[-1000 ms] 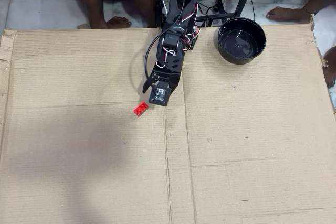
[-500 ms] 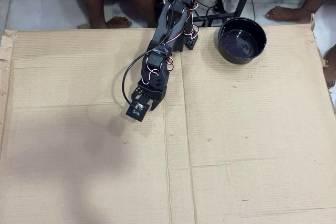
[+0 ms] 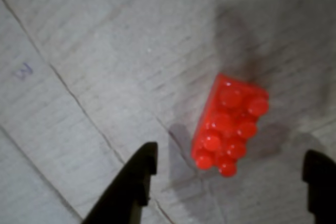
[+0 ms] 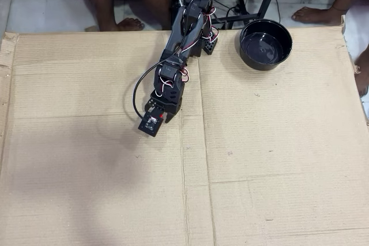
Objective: Grasp a lego block and put it in the bin.
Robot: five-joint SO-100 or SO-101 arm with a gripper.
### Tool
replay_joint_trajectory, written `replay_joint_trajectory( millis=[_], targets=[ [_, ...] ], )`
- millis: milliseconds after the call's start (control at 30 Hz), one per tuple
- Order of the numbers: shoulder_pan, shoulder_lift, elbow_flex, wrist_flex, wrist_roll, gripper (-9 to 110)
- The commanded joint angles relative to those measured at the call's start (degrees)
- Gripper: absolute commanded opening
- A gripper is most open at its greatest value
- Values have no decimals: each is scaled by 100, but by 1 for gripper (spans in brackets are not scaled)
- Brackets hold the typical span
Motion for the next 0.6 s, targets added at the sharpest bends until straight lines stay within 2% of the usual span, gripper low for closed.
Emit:
replay_joint_trajectory(
  millis=[0,333,567],
  targets=[
    [-9,-9,-193,-44,-9,31],
    [18,-413,-255,-70,18,31],
    [18,-721,-246,-905,26,31]
  ],
)
